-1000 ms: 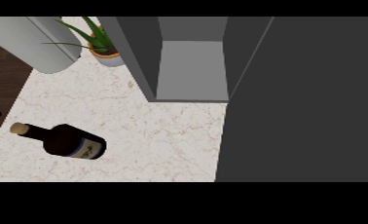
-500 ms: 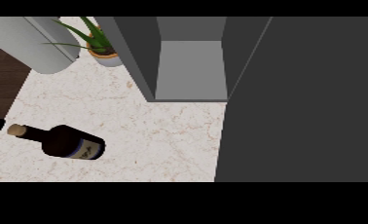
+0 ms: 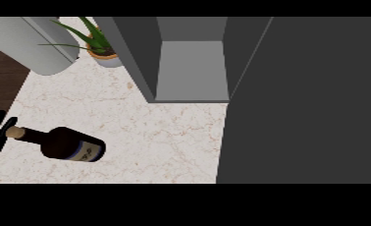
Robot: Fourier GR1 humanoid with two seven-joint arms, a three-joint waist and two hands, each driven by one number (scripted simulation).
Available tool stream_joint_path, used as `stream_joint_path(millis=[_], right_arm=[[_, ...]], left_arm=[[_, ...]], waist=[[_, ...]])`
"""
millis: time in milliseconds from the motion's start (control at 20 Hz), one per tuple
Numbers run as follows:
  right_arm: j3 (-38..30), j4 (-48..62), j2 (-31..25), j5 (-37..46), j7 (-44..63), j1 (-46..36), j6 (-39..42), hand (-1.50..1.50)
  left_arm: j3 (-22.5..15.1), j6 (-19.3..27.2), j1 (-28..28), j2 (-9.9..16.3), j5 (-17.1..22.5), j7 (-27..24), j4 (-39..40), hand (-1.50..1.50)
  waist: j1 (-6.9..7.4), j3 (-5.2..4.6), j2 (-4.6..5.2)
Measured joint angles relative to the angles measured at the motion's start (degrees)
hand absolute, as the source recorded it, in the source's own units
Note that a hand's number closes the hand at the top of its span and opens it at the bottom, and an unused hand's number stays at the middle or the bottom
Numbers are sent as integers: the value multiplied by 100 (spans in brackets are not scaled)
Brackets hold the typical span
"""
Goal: Pick up the wine, place it into the cabinet and close the cabinet
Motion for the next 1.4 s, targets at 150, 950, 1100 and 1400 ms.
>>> stream_joint_path(millis=[150, 950, 1100, 1400], right_arm=[[-8, 5, 45, 0, -81, 86, 21, -150], [55, 20, 97, 32, -31, -31, 8, -150], [43, 1, 86, 22, 34, -54, 17, -150], [-81, -13, 86, -15, 68, -7, 101, -150]], left_arm=[[49, -81, -133, -45, -252, -310, 356, -150], [103, -847, -387, -24, -954, -1549, 2083, -150], [51, -943, -470, -69, -1147, -1857, 2438, -150], [57, -1005, -627, -37, -1296, -2175, 2910, -150]], waist=[[-10, 1, 1], [0, 1, 3], [-9, 1, 2], [-11, 1, 0]])
